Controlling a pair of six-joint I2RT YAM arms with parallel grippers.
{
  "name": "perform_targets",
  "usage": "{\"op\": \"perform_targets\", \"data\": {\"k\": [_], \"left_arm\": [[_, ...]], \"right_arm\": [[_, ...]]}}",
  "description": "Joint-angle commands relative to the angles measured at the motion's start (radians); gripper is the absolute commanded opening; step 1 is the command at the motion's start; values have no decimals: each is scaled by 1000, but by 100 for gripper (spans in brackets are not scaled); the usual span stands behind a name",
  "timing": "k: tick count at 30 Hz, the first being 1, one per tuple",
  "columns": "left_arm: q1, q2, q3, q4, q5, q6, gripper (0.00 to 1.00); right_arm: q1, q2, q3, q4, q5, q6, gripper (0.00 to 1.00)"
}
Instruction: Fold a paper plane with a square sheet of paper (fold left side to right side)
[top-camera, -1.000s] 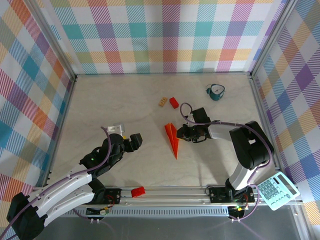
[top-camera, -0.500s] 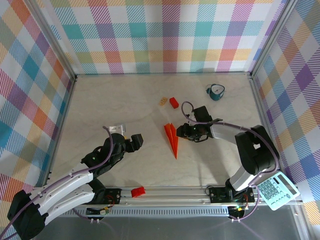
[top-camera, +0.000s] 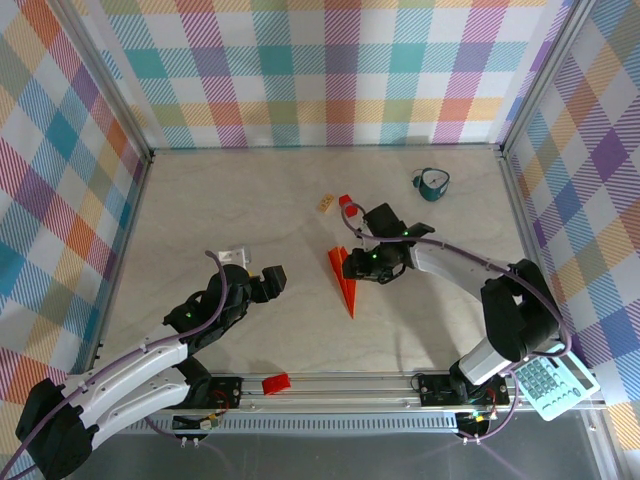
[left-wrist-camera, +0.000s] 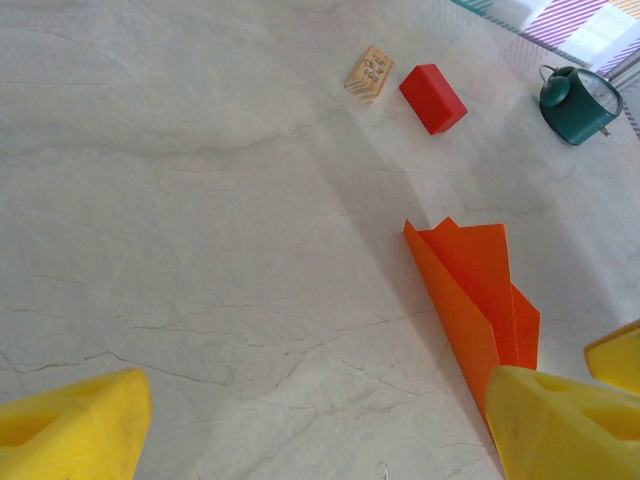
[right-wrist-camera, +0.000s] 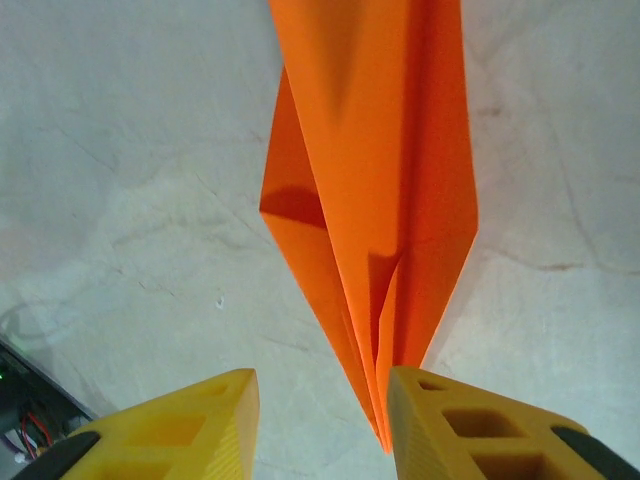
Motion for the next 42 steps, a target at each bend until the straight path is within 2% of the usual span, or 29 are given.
{"op": "perform_targets", "data": {"k": [1, 16, 42], "left_arm": [[14, -1, 11, 17, 12, 14, 86], [21, -8, 4, 11, 20, 11, 86], [26, -16, -18, 12, 21, -1, 87]], "right_arm": [[21, 57, 45, -70, 14, -14, 38], [37, 168, 108, -65, 28, -16, 37], [86, 273, 154, -117, 122, -14, 17]]}}
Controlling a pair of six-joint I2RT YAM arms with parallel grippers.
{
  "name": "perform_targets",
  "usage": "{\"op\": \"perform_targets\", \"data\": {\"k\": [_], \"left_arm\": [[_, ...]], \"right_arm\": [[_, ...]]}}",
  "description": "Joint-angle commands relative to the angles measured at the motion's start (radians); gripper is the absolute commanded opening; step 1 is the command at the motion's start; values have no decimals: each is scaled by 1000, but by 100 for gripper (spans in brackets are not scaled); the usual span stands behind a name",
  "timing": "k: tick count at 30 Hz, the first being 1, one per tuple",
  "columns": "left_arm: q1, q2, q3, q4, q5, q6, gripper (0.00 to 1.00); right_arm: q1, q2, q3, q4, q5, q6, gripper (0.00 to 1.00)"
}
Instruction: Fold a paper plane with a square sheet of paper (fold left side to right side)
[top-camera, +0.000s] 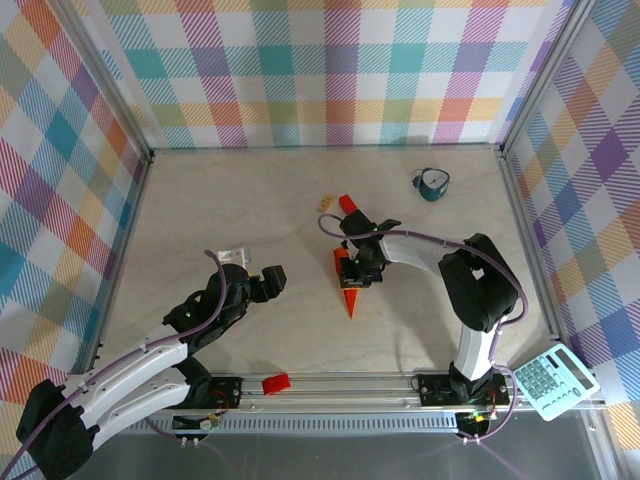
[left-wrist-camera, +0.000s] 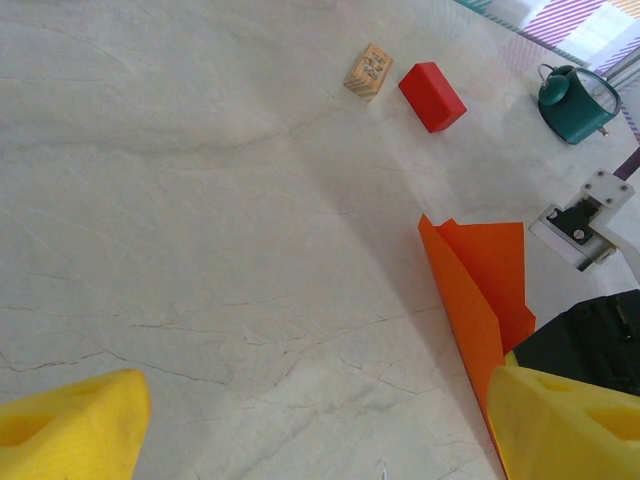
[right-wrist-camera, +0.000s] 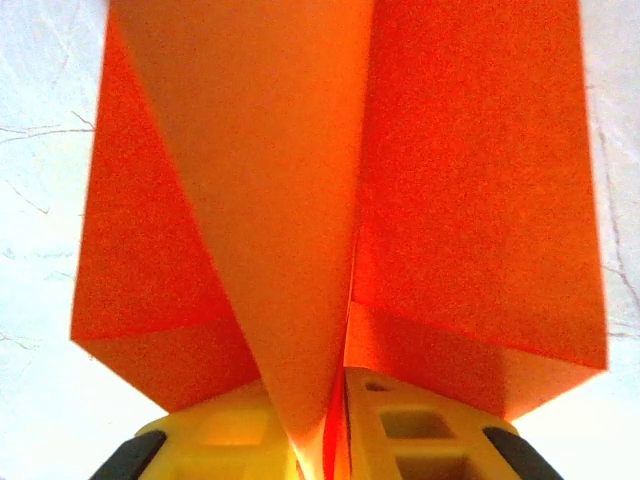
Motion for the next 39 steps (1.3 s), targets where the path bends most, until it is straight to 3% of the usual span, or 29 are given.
{"op": "perform_targets", "data": {"k": [1, 6, 16, 23, 28, 39], "left_arm": [[14, -16, -20, 13, 4, -1, 87], [17, -22, -16, -1, -2, 6, 87], [26, -50, 0, -43, -5, 35, 88], [45, -39, 185, -172, -24, 234, 90], [46, 9, 337, -270, -20, 362, 91], [46, 194, 677, -521, 197, 620, 98]], "right_arm": [[13, 30, 22, -21, 8, -4, 17], [24, 37, 27, 11, -32, 21, 17], [35, 31, 47, -36, 55, 44, 9], [29, -62, 86, -105, 159, 28, 0], [1, -110, 99, -135, 192, 26, 0], [-36, -166, 121, -215, 235, 63, 0]]}}
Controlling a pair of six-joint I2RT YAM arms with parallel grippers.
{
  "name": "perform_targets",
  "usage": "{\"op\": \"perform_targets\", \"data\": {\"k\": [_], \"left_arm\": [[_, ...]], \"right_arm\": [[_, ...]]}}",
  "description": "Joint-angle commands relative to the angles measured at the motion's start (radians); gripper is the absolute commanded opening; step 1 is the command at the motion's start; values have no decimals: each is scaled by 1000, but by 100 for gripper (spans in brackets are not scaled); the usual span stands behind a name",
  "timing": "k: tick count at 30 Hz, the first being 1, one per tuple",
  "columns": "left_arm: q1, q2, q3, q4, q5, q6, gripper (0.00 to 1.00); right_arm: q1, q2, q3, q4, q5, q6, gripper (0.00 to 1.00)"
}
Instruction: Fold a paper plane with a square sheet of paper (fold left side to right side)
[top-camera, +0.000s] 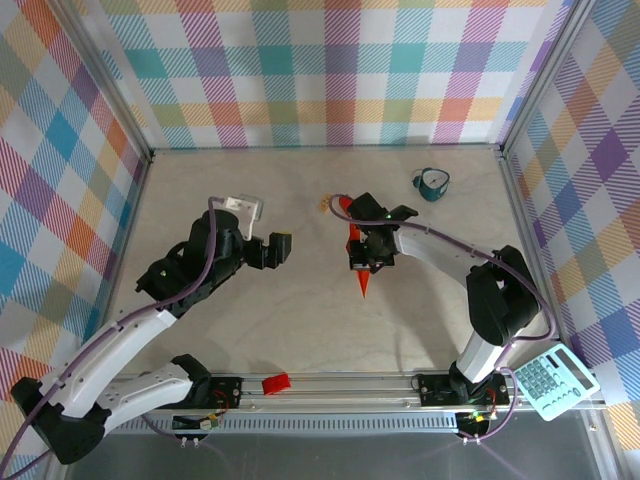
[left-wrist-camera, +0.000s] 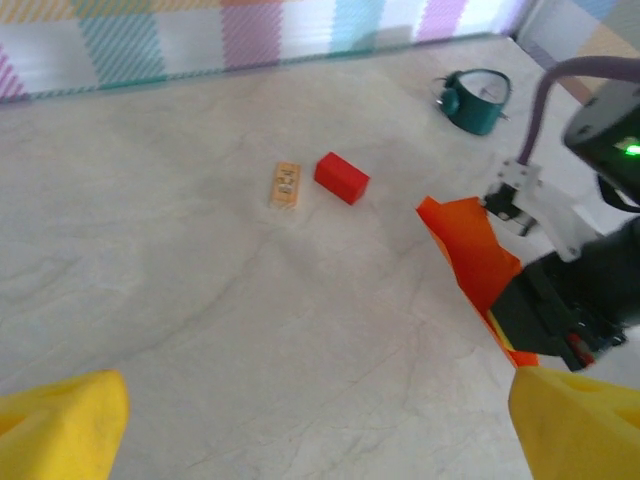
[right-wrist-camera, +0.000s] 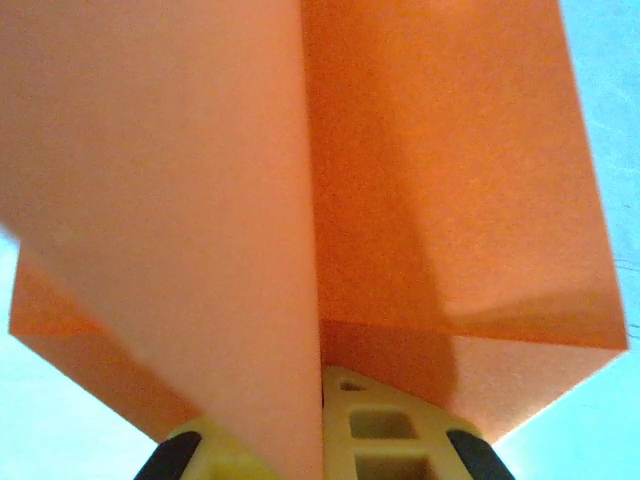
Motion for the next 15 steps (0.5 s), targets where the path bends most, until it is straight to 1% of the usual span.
{"op": "perform_targets", "data": {"k": [1, 4, 7, 13, 15], "left_arm": [[11, 34, 58, -94, 103, 162, 100], [10, 52, 51, -39, 172, 250, 100], [11, 57, -10, 61, 191, 317, 100], [11, 45, -219, 311, 212, 369, 100], [11, 47, -282, 366, 206, 375, 100]], "right_arm": [[-11, -31, 30, -61, 28, 29, 0], [-14, -25, 25, -63, 26, 36, 0], [-16, -16, 24, -66, 23, 41, 0], [-18, 18, 41, -79, 22, 52, 0], [-19, 41, 59, -93, 28, 60, 0]]}}
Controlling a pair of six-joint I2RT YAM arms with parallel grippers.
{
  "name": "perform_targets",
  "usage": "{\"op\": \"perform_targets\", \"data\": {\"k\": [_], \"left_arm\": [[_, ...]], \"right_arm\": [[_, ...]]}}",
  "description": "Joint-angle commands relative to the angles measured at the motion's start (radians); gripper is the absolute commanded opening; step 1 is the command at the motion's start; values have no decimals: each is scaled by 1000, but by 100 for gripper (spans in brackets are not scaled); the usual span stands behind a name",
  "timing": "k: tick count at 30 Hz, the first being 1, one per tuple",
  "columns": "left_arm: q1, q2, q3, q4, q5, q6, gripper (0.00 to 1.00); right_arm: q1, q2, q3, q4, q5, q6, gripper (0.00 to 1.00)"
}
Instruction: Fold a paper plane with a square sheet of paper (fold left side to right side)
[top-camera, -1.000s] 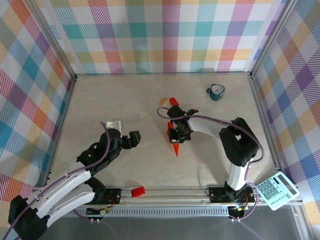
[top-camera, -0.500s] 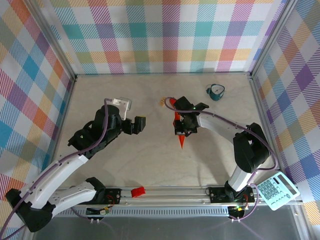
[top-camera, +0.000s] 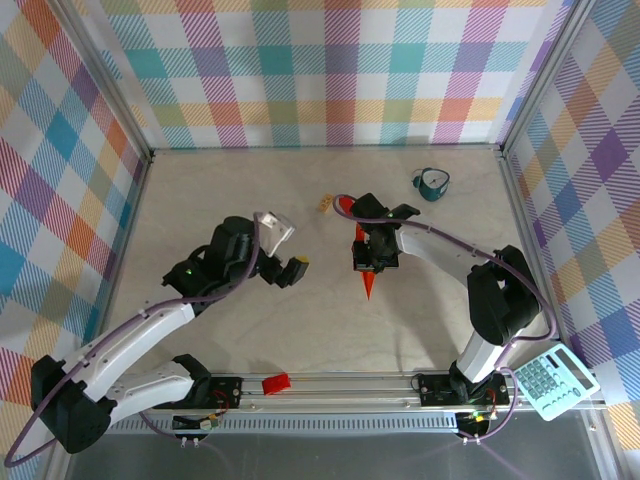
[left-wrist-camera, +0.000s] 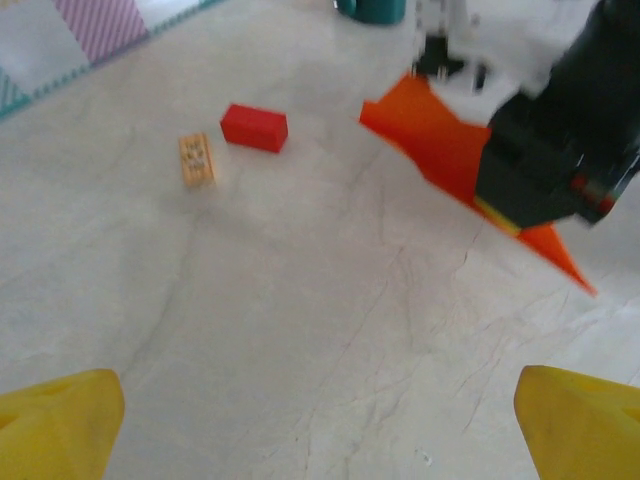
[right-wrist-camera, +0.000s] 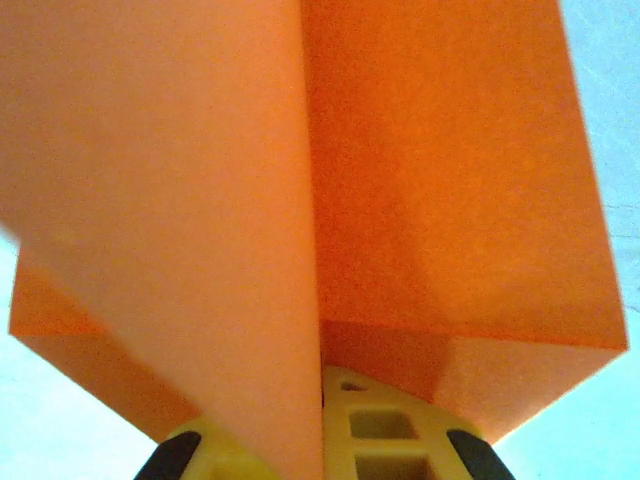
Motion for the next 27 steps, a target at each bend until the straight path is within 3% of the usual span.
{"op": "perform_targets", "data": {"k": [1, 6, 12, 27], "left_arm": [[11, -2, -83, 161, 16, 57, 100], [11, 74, -159, 233, -45, -1, 100], [11, 164, -126, 202, -21, -41, 100], [11, 159, -133, 202, -8, -10, 100]], "right_arm": [[-7, 47, 56, -40, 16, 33, 0], [-7, 124, 102, -33, 18, 68, 0], [-6, 227, 179, -14, 8, 82, 0], [-17, 341, 213, -11, -13, 74, 0]]}}
